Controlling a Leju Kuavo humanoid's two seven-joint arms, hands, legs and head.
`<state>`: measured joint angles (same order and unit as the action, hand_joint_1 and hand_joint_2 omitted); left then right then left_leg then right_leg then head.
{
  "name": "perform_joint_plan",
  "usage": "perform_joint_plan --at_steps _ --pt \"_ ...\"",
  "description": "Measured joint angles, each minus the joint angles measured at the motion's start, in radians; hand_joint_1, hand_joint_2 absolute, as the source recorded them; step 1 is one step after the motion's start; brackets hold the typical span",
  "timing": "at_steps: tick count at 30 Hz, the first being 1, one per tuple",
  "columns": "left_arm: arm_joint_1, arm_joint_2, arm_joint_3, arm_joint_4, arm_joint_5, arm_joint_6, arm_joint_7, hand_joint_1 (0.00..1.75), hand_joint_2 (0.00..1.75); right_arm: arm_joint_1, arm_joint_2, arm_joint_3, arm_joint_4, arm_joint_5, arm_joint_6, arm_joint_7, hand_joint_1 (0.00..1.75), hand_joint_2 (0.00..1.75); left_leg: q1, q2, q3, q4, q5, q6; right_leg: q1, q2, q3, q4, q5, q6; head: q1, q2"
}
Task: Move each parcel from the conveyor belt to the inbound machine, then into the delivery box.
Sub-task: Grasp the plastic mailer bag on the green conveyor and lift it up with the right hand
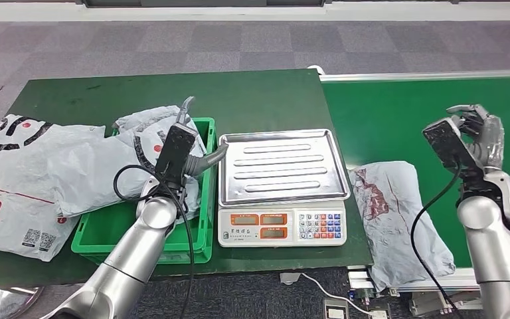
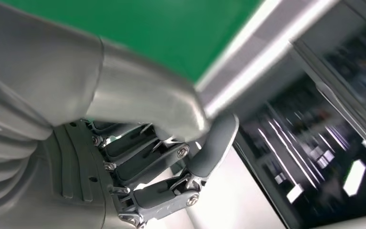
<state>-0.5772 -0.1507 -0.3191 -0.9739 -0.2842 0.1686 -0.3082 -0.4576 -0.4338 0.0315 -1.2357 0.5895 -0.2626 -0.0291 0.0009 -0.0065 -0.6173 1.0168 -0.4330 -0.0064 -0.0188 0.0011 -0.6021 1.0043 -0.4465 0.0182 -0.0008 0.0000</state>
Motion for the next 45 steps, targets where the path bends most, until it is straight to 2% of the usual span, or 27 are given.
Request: perform_joint_plan --at_steps 4,7,11,17,20,24,35,36,39,40,45 --pt "-0.018 -0.002 -0.008 0.021 0.019 0.000 0.000 0.00 1.75 0.016 -0.029 0.007 0.017 0.050 0.164 0.132 0.00 1.75 0.000 -0.001 0.000 0.000 0.000 0.000 0.000 -0.001 0.000 0.000 0.000 0.000 0.000 0.000" --pt "-0.021 -0.002 -0.014 0.028 0.022 0.002 0.000 0.00 1.75 0.033 -0.054 0.025 0.072 0.085 0.233 0.165 0.00 1.75 0.000 -0.002 0.000 0.000 0.000 0.000 0.000 -0.002 0.001 0.000 0.000 0.000 0.000 0.000" --pt "-0.020 -0.003 -0.024 0.029 0.022 0.013 0.000 0.00 1.75 0.061 -0.050 0.057 0.183 0.144 0.229 0.167 0.00 1.75 0.000 -0.002 -0.001 0.000 0.000 0.000 0.000 -0.002 0.000 0.000 0.000 0.000 0.000 0.000" --pt "-0.003 -0.006 -0.029 0.018 0.012 0.022 0.001 0.00 1.75 0.080 -0.007 0.098 0.315 0.214 0.194 0.193 0.00 1.75 0.001 -0.001 -0.001 -0.001 0.000 0.000 0.001 -0.002 0.000 0.000 -0.001 0.000 0.000 0.000" --pt "0.012 -0.008 -0.029 0.007 -0.008 0.022 0.003 0.00 1.75 0.080 0.015 0.120 0.369 0.266 0.240 0.204 0.00 1.75 0.001 -0.001 -0.001 -0.001 0.000 0.000 0.001 -0.002 0.000 0.000 -0.001 0.000 0.000 0.000" --pt "0.016 -0.010 -0.029 0.006 -0.032 0.020 0.004 0.00 1.75 0.068 0.019 0.148 0.438 0.308 0.317 0.172 0.00 1.75 0.001 -0.002 -0.001 0.000 0.000 0.000 0.001 -0.003 0.000 0.000 -0.001 0.000 0.000 0.000" --pt "0.019 -0.011 -0.029 0.006 -0.040 0.019 0.004 0.00 1.75 0.041 0.019 0.187 0.508 0.315 0.358 0.134 0.00 1.75 0.001 -0.002 0.000 0.000 0.000 0.000 0.001 -0.003 0.001 0.000 -0.001 0.000 0.000 0.000" --pt "0.020 -0.011 -0.029 0.006 -0.041 0.018 0.003 0.00 1.75 0.038 0.019 0.190 0.511 0.314 0.375 0.121 0.20 1.75 0.001 -0.002 0.000 0.000 0.000 0.000 0.001 -0.003 0.001 0.000 -0.001 0.000 0.000 0.000" --pt "0.021 -0.012 -0.029 0.006 -0.051 0.014 0.003 0.00 1.75 0.023 0.017 0.210 0.523 0.307 0.442 0.078 1.51 1.75 0.001 -0.001 0.000 0.000 0.000 0.000 0.001 -0.002 0.001 0.000 -0.001 0.000 0.000 0.000" --pt "0.020 -0.012 -0.029 0.006 -0.054 0.013 0.003 0.00 1.75 0.014 0.016 0.219 0.530 0.303 0.467 0.063 1.75 1.75 0.001 -0.001 0.001 0.000 0.000 0.000 0.001 -0.002 0.001 0.000 -0.001 0.000 0.000 0.000" --pt "0.013 -0.014 -0.029 0.005 -0.060 0.012 0.008 0.00 1.75 -0.030 -0.015 0.254 0.557 0.264 0.526 -0.006 1.75 1.75 0.001 -0.001 0.001 0.000 0.000 0.000 0.001 -0.002 0.002 0.000 -0.001 0.000 0.000 0.000"
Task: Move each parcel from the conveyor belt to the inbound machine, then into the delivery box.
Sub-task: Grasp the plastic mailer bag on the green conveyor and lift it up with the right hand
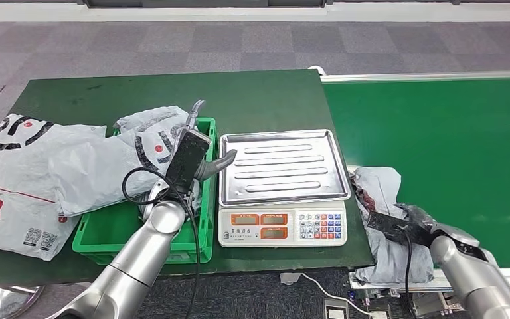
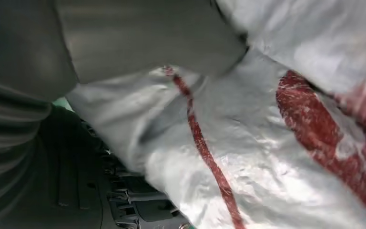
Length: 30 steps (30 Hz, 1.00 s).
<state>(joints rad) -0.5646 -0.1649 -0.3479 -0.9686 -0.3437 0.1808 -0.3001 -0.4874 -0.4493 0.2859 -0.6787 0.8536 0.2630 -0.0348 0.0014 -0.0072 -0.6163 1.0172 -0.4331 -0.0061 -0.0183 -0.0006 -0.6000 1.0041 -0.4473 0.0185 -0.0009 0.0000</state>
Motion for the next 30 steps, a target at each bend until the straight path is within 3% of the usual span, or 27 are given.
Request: perform_joint_plan --at_steps 10,17,30 --pt "0.018 0.019 0.000 -0.038 -0.009 0.001 0.011 0.00 1.75 0.000 -0.032 0.031 -0.061 -0.041 -0.025 0.011 1.75 1.75 0.000 -0.001 -0.001 0.000 0.000 0.000 0.000 -0.001 0.000 0.000 -0.001 0.000 0.000 0.000" --pt "0.073 0.032 0.006 -0.092 -0.027 0.010 0.013 0.00 1.75 -0.023 -0.014 0.035 -0.089 0.068 -0.253 0.079 1.75 1.75 -0.001 -0.001 -0.003 0.000 0.000 0.000 -0.001 -0.001 -0.001 0.000 0.000 0.000 0.000 0.000" --pt "0.094 0.040 0.008 -0.123 -0.031 0.010 0.013 0.00 1.75 -0.037 -0.001 0.035 -0.110 0.084 -0.271 0.090 1.75 1.75 -0.001 -0.003 -0.003 0.000 0.001 0.001 0.000 -0.003 -0.001 0.000 0.000 0.000 0.000 0.000"
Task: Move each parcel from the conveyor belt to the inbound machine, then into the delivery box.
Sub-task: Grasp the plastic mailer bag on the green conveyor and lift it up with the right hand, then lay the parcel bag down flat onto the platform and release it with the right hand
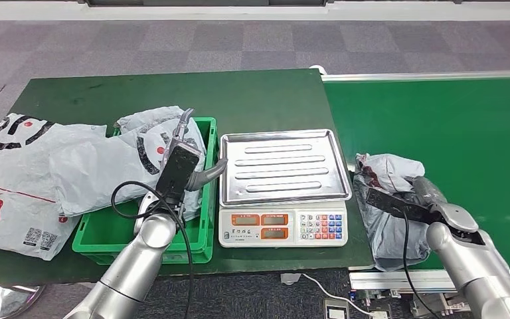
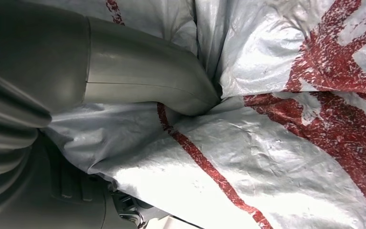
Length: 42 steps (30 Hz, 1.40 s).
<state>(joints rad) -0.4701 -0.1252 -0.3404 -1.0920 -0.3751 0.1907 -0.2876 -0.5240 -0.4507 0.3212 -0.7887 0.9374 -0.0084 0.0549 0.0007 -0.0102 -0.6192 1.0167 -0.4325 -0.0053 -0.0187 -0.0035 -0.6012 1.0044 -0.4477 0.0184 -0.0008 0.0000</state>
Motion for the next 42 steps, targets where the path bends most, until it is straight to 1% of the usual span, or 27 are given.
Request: perform_joint_plan --at_steps 2,3,5,8,11,12,14,17,21,24,27,32,35,37,39,42 --pt "0.001 0.000 0.000 0.000 -0.001 0.000 0.000 0.00 1.75 0.003 0.002 -0.001 -0.008 0.018 -0.049 0.005 1.75 1.75 0.000 0.000 0.000 0.000 0.000 0.000 0.000 0.000 0.000 0.000 0.000 0.000 0.000 0.000" --pt "0.002 0.000 0.001 -0.001 -0.002 0.001 -0.001 0.00 1.75 0.008 0.006 -0.005 -0.021 0.030 -0.102 0.006 1.75 1.75 0.000 0.000 -0.001 0.000 0.000 0.000 0.000 0.000 0.000 0.000 0.000 0.000 0.000 0.000" --pt "0.007 -0.001 0.004 -0.002 -0.007 0.002 -0.005 0.00 1.75 0.029 0.026 -0.033 -0.087 0.049 -0.241 0.001 1.75 1.75 0.000 0.000 -0.001 0.000 0.000 0.000 0.000 0.001 -0.001 0.000 0.000 0.000 0.000 0.000" --pt "0.003 -0.014 0.005 0.005 -0.017 0.010 -0.016 0.00 1.75 0.079 0.083 -0.125 -0.271 0.080 -0.433 -0.011 1.75 1.75 0.001 0.000 -0.001 0.000 0.001 -0.001 0.000 0.000 -0.002 0.000 0.000 0.000 0.000 0.000" --pt "-0.029 -0.041 0.005 0.038 -0.019 0.022 -0.025 0.00 1.75 0.114 0.136 -0.210 -0.439 0.063 -0.593 -0.070 1.75 1.75 0.001 -0.005 -0.002 0.000 0.002 -0.002 0.001 -0.005 -0.002 0.000 -0.001 -0.001 0.000 0.000" --pt "-0.042 -0.049 0.005 0.053 -0.019 0.026 -0.028 0.00 1.75 0.120 0.147 -0.234 -0.479 0.041 -0.631 -0.095 1.75 1.75 0.001 -0.006 -0.002 0.000 0.002 -0.002 0.001 -0.006 -0.002 0.000 -0.001 -0.001 0.000 0.000" --pt "-0.068 -0.064 0.005 0.080 -0.016 0.031 -0.033 0.00 1.75 0.132 0.159 -0.280 -0.537 -0.009 -0.676 -0.144 1.75 1.75 0.001 -0.007 -0.002 0.000 0.002 -0.002 0.001 -0.006 -0.001 0.000 -0.001 -0.001 0.000 0.000" --pt "-0.100 -0.082 0.005 0.119 -0.008 0.032 -0.042 0.00 1.75 0.162 0.174 -0.352 -0.591 -0.069 -0.686 -0.234 1.75 1.75 0.000 -0.006 -0.002 0.000 0.001 -0.001 0.000 -0.006 -0.001 0.000 -0.001 0.000 0.000 0.000" --pt "-0.132 -0.102 0.005 0.162 0.006 0.032 -0.049 0.00 1.75 0.221 0.208 -0.453 -0.662 -0.136 -0.687 -0.360 1.75 1.75 -0.001 -0.006 -0.002 0.001 0.001 -0.001 -0.001 -0.006 -0.001 0.000 0.000 0.000 0.000 0.000" --pt "-0.144 -0.109 0.005 0.183 0.014 0.032 -0.054 0.00 1.75 0.256 0.220 -0.499 -0.707 -0.182 -0.687 -0.405 1.75 1.75 0.000 -0.006 -0.002 0.001 0.001 -0.001 -0.001 -0.005 -0.001 0.000 0.000 0.000 0.000 0.000" --pt "-0.151 -0.112 0.005 0.195 0.021 0.034 -0.057 0.00 1.75 0.277 0.223 -0.517 -0.729 -0.215 -0.687 -0.417 1.75 1.75 0.000 -0.004 -0.002 0.000 0.001 -0.001 -0.001 -0.003 -0.002 0.000 0.000 0.000 0.000 0.000" --pt "-0.156 -0.115 0.005 0.209 0.022 0.034 -0.059 0.00 1.75 0.285 0.223 -0.520 -0.732 -0.229 -0.686 -0.410 1.75 1.75 0.000 -0.002 -0.002 0.000 0.001 -0.001 0.000 -0.002 -0.002 0.000 0.000 0.000 0.000 0.000" --pt "-0.159 -0.115 0.004 0.216 0.029 0.034 -0.060 0.00 1.75 0.271 0.223 -0.515 -0.716 -0.235 -0.675 -0.350 1.75 1.75 0.000 -0.002 -0.003 0.000 0.001 -0.001 0.000 -0.002 -0.002 0.000 0.000 0.000 0.000 0.000" --pt "-0.162 -0.116 0.003 0.219 0.037 0.035 -0.062 0.00 1.75 0.225 0.223 -0.488 -0.654 -0.224 -0.654 -0.291 1.75 1.75 0.000 0.000 -0.002 0.000 0.001 -0.001 -0.001 0.000 -0.002 0.001 0.001 0.000 0.000 0.000" --pt "-0.165 -0.118 0.000 0.223 0.041 0.038 -0.065 0.00 1.75 0.159 0.230 -0.434 -0.556 -0.199 -0.627 -0.237 1.75 1.75 0.000 0.003 -0.001 0.000 0.002 -0.001 -0.001 0.003 -0.003 0.001 0.002 0.000 0.000 0.000" --pt "-0.170 -0.123 -0.005 0.225 0.043 0.051 -0.070 0.00 1.75 0.058 0.264 -0.348 -0.389 -0.169 -0.580 -0.175 1.75 1.75 0.000 0.005 -0.001 0.000 0.003 -0.002 0.000 0.005 -0.003 0.001 0.004 -0.001 0.000 0.000"
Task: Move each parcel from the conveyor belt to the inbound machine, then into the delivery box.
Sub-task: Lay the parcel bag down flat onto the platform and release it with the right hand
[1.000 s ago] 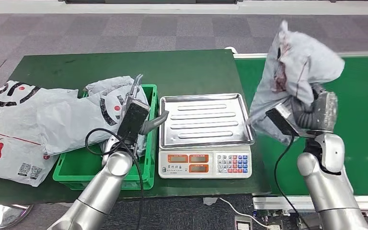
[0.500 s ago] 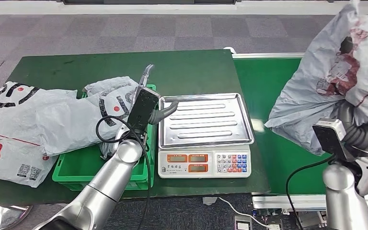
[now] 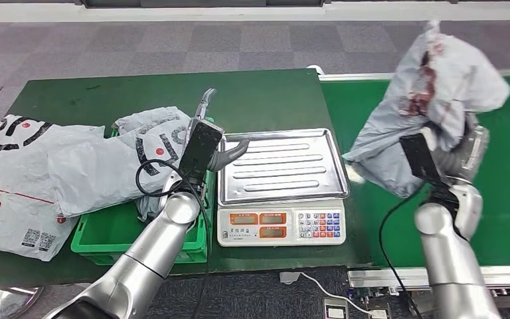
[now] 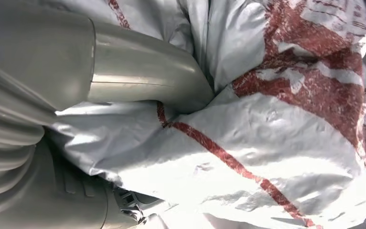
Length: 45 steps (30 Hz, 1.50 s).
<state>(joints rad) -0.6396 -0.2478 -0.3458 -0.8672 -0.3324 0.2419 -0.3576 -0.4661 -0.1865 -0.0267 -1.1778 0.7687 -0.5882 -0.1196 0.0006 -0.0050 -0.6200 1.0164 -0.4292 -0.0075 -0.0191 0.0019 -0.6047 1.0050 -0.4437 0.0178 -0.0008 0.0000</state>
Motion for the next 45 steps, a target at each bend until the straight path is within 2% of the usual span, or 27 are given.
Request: perform_joint_plan --at_steps 4,7,15,20,25,28,34,37,45 --pt "0.001 0.001 -0.004 -0.006 0.036 0.014 -0.003 0.00 1.75 -0.120 0.063 0.095 0.204 -0.012 0.074 0.025 1.75 1.75 0.002 -0.002 -0.001 0.000 0.002 -0.001 0.002 -0.002 -0.001 0.001 0.001 -0.001 0.000 0.000" --pt "0.002 0.005 -0.004 -0.009 0.069 0.016 -0.004 0.00 1.75 -0.180 0.100 0.141 0.303 -0.018 0.105 0.036 1.75 1.75 0.002 -0.003 -0.001 0.000 0.002 -0.002 0.002 -0.003 -0.001 0.001 0.001 -0.001 0.000 0.000" --pt "0.003 0.012 -0.004 0.007 0.146 0.015 -0.038 0.00 1.75 -0.257 0.150 0.185 0.478 -0.082 0.187 0.040 1.75 1.75 0.002 -0.005 -0.003 0.000 0.002 -0.001 0.002 -0.005 -0.001 0.001 0.000 -0.001 0.000 0.000" --pt "0.005 0.015 -0.004 0.012 0.154 0.015 -0.039 0.00 1.75 -0.271 0.163 0.193 0.517 -0.087 0.194 0.042 1.75 1.75 0.002 -0.005 -0.003 0.000 0.002 -0.001 0.002 -0.005 -0.001 0.000 0.000 -0.001 0.000 0.000" --pt "0.005 0.016 -0.006 0.014 0.171 0.015 -0.040 0.00 1.75 -0.289 0.173 0.213 0.556 -0.099 0.266 0.071 1.75 1.75 0.002 -0.005 -0.002 0.000 0.002 -0.001 0.002 -0.004 -0.001 0.000 0.000 -0.001 0.000 0.000" --pt "0.001 0.016 -0.016 0.019 0.181 0.014 -0.040 0.00 1.75 -0.295 0.181 0.230 0.577 -0.121 0.334 0.068 1.75 1.75 0.002 -0.005 -0.002 0.000 0.002 -0.001 0.002 -0.004 -0.001 0.000 0.000 -0.001 0.000 0.000" --pt "-0.016 0.013 -0.038 0.039 0.194 0.017 -0.051 0.00 1.75 -0.291 0.205 0.266 0.594 -0.201 0.516 0.009 1.75 1.75 0.002 -0.003 -0.002 0.000 0.002 -0.002 0.002 -0.003 -0.002 0.000 0.000 -0.001 0.000 0.000" --pt "-0.023 0.013 -0.048 0.046 0.195 0.018 -0.052 0.00 1.75 -0.277 0.217 0.283 0.593 -0.239 0.573 -0.013 1.75 1.75 0.002 -0.003 -0.002 0.000 0.002 -0.002 0.002 -0.003 -0.002 0.000 0.000 -0.001 0.000 0.000" --pt "-0.029 0.012 -0.056 0.058 0.196 0.018 -0.052 0.00 1.75 -0.265 0.221 0.301 0.588 -0.264 0.598 -0.020 1.75 1.75 0.002 -0.003 -0.001 0.000 0.002 -0.002 0.002 -0.003 -0.001 0.000 0.000 -0.001 0.000 0.000"
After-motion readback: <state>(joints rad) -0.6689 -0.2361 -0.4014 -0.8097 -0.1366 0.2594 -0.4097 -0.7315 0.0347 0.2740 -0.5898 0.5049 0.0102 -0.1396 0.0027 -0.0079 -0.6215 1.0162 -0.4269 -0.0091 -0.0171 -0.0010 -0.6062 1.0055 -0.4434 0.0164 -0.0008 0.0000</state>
